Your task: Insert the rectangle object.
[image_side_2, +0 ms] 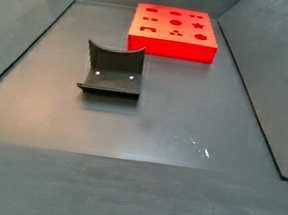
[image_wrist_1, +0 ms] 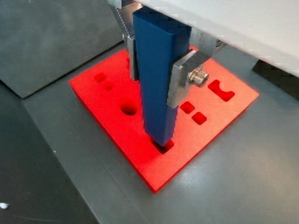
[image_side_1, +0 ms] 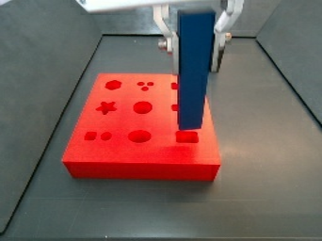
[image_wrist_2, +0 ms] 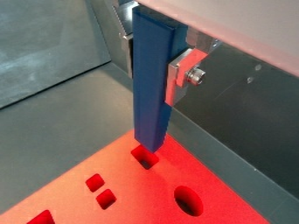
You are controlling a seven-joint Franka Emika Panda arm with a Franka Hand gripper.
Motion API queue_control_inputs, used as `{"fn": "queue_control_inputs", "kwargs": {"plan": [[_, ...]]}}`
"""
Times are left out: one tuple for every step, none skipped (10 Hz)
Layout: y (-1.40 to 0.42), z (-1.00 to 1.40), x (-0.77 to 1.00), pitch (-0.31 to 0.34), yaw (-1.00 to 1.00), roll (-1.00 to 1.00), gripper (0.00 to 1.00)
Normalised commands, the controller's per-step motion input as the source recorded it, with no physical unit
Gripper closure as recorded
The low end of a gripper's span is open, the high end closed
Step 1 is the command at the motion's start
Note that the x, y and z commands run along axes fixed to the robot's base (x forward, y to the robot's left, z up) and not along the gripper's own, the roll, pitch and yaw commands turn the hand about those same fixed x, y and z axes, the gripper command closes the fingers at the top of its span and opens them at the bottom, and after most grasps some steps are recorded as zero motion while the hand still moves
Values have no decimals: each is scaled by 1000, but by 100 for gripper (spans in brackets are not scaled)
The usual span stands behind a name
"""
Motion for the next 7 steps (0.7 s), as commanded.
{"fn": "queue_control_inputs", "kwargs": {"plan": [[0,0,17,0,0,0,100],[23,-211,223,0,0,46,100],[0,-54,0,0,0,0,100],[43,-369,-449,0,0,154,100],[11,-166,-274,0,0,84,100],[-66,-94,20,-26,0,0,100],[0,-291,171,-60,0,31,100]]}}
